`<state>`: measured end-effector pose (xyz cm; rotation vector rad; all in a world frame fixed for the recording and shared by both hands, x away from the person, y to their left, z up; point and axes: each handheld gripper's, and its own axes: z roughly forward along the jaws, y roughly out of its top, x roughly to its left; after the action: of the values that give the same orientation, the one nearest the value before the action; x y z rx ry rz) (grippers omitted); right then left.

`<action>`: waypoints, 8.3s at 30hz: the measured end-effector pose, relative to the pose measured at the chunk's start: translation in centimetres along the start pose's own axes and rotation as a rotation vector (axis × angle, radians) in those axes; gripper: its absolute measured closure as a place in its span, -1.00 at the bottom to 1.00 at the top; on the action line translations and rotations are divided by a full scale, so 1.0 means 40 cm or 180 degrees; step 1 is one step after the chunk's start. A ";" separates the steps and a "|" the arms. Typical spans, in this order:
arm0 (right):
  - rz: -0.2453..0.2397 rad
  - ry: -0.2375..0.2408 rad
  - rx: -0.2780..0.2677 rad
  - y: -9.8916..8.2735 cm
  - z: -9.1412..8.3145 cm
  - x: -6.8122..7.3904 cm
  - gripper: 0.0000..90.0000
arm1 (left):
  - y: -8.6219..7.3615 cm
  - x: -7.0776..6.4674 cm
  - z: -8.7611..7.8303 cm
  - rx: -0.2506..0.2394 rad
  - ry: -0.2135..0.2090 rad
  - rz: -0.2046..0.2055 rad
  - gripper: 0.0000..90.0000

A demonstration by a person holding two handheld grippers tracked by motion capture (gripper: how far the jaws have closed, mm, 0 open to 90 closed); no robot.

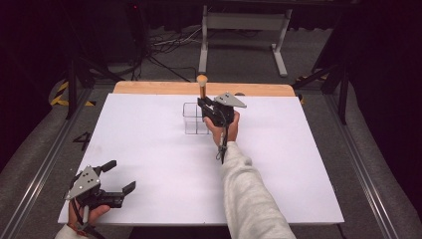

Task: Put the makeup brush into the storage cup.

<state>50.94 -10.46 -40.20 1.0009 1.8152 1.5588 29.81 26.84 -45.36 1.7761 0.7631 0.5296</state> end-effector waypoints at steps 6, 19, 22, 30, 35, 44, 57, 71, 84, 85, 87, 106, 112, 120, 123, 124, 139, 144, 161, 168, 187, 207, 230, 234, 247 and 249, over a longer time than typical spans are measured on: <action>-0.0004 0.0000 0.0038 -0.008 -0.006 0.005 0.66 | 0.000 0.000 0.001 0.0011 0.0003 0.0004 -0.91; -0.0007 -0.0021 0.0032 -0.011 -0.023 0.003 0.66 | 0.001 -0.002 0.002 0.0024 0.0027 0.0009 -0.90; 0.0008 -0.0019 0.0030 -0.010 -0.026 0.002 0.66 | 0.001 -0.001 0.002 0.0021 0.0026 0.0011 -0.89; -0.0002 -0.0045 0.0026 -0.008 -0.028 0.001 0.65 | 0.000 -0.001 0.002 0.0015 0.0004 0.0000 -0.90; -0.0011 -0.0114 0.0028 -0.004 -0.030 0.001 0.14 | 0.000 -0.001 0.003 0.0026 -0.0001 0.0006 -0.90; -0.0104 -0.0158 -0.0001 0.012 -0.051 0.002 -0.13 | 0.000 -0.002 0.005 0.0046 -0.0013 0.0002 -0.90; -0.0401 -0.0241 -0.0036 0.056 -0.117 -0.002 -0.27 | 0.000 -0.003 0.005 0.0062 0.0010 0.0010 -0.91; -0.0649 -0.0316 0.0010 0.081 -0.183 -0.007 -0.42 | 0.001 -0.005 0.006 0.0075 0.0015 0.0052 -0.91; -0.0727 -0.0373 0.0088 0.075 -0.216 -0.008 -0.66 | 0.001 -0.005 0.008 0.0105 0.0000 0.0049 -0.91; -0.0732 -0.0378 0.0088 0.074 -0.218 -0.007 -0.67 | 0.001 -0.005 0.008 0.0104 0.0000 0.0049 -0.91; -0.0747 -0.0389 0.0096 0.071 -0.222 -0.007 -0.70 | 0.001 -0.005 0.008 0.0104 -0.0002 0.0046 -0.91; -0.0861 -0.0424 0.0087 0.056 -0.273 -0.009 -0.69 | 0.000 -0.007 0.011 0.0101 -0.0002 0.0061 -0.91; -0.0888 -0.0436 0.0100 0.049 -0.294 -0.014 -0.69 | 0.000 -0.008 0.012 0.0119 -0.0002 0.0072 -0.91; -0.0905 -0.0454 0.0093 0.040 -0.315 -0.021 -0.69 | 0.000 -0.009 0.014 0.0127 -0.0004 0.0076 -0.91; -0.0921 -0.0452 0.0110 0.036 -0.324 -0.023 -0.69 | -0.001 -0.009 0.015 0.0132 -0.0006 0.0068 -0.91; -0.0921 -0.0452 0.0110 0.036 -0.324 -0.023 -0.69 | -0.001 -0.009 0.015 0.0132 -0.0006 0.0068 -0.91; -0.1012 -0.0485 0.0143 0.019 -0.367 -0.034 -0.68 | -0.001 -0.010 0.019 0.0160 -0.0004 0.0089 -0.91; -0.0996 -0.0491 0.0168 0.010 -0.379 -0.039 -0.68 | -0.002 -0.008 0.019 0.0159 -0.0007 0.0081 -0.91; -0.0994 -0.0525 0.0203 -0.025 -0.430 -0.060 -0.66 | -0.001 -0.009 0.022 0.0165 -0.0011 0.0087 -0.91; -0.1003 -0.0522 0.0239 -0.038 -0.449 -0.067 -0.66 | 0.000 -0.009 0.025 0.0164 -0.0013 0.0095 -0.91; -0.1058 -0.0556 0.0327 -0.081 -0.501 -0.076 -0.67 | 0.006 -0.011 0.041 0.0185 -0.0062 0.0128 -0.91; -0.1141 -0.0561 0.0473 -0.135 -0.566 -0.093 -0.71 | 0.009 -0.012 0.048 0.0178 -0.0090 0.0139 -0.91; -0.1096 -0.0542 0.0582 -0.186 -0.659 -0.119 -0.76 | 0.012 -0.013 0.049 0.0176 -0.0104 0.0160 -0.91; -0.1038 -0.0538 0.0633 -0.201 -0.678 -0.126 -0.79 | 0.015 -0.013 0.051 0.0180 -0.0124 0.0161 -0.91; -0.0887 -0.0600 0.0724 -0.235 -0.709 -0.143 -0.84 | 0.018 -0.018 0.064 0.0200 -0.0158 0.0204 -0.92; -0.0879 -0.0608 0.0690 -0.233 -0.711 -0.142 -0.84 | 0.018 -0.017 0.063 0.0193 -0.0158 0.0202 -0.92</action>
<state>29.87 -32.04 -44.50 0.9134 1.9203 1.0842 31.20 24.53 -45.47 1.8679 0.6968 0.5071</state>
